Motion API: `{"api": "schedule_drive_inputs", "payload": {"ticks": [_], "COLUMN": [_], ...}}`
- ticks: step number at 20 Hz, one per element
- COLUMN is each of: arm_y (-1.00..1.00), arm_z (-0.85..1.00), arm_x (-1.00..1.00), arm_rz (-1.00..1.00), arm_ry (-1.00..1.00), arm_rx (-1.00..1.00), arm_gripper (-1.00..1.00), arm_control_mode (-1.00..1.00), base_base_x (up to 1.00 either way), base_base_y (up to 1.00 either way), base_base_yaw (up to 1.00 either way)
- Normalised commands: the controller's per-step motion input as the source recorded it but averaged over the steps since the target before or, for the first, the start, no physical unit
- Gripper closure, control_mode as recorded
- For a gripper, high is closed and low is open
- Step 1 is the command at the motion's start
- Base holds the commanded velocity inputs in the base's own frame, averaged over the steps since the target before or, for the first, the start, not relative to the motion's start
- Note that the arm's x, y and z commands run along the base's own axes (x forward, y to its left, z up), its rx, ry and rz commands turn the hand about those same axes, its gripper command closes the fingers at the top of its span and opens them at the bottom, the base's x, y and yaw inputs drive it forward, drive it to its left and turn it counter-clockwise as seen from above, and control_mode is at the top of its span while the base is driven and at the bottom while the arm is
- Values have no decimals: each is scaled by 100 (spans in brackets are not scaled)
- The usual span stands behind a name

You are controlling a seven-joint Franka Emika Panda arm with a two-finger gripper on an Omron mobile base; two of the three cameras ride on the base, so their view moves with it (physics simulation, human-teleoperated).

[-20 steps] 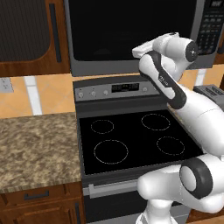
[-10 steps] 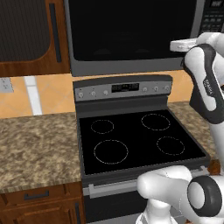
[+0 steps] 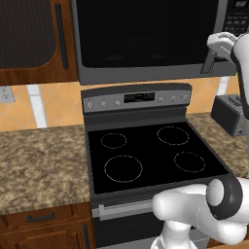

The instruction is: Open the microwave, place the bowl with waffle inside the microwave, then close the microwave door and turn it on.

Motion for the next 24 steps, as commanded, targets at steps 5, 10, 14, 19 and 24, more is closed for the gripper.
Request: {"api": "schedule_drive_inputs", "payload": {"ticks": [5,10,14,19,24], "arm_y": [-83,-41,0,0,0], "arm_z": [-1,-3,-17,-34,-30], "arm_x": [10,2,15,15,9], "arm_rz": [-17,-4,-9,-13,-16], "arm_ry": [10,2,3,0,0], "arm_rx": [61,20,10,10,15], "arm_gripper": [100,100,100,100,100], "arm_control_mode": [-100,-100,-100,-100,-100], "base_base_x": [0,0,0,0,0], "base_base_y": [0,0,0,0,0], "base_base_yaw": [0,0,0,0,0]}}
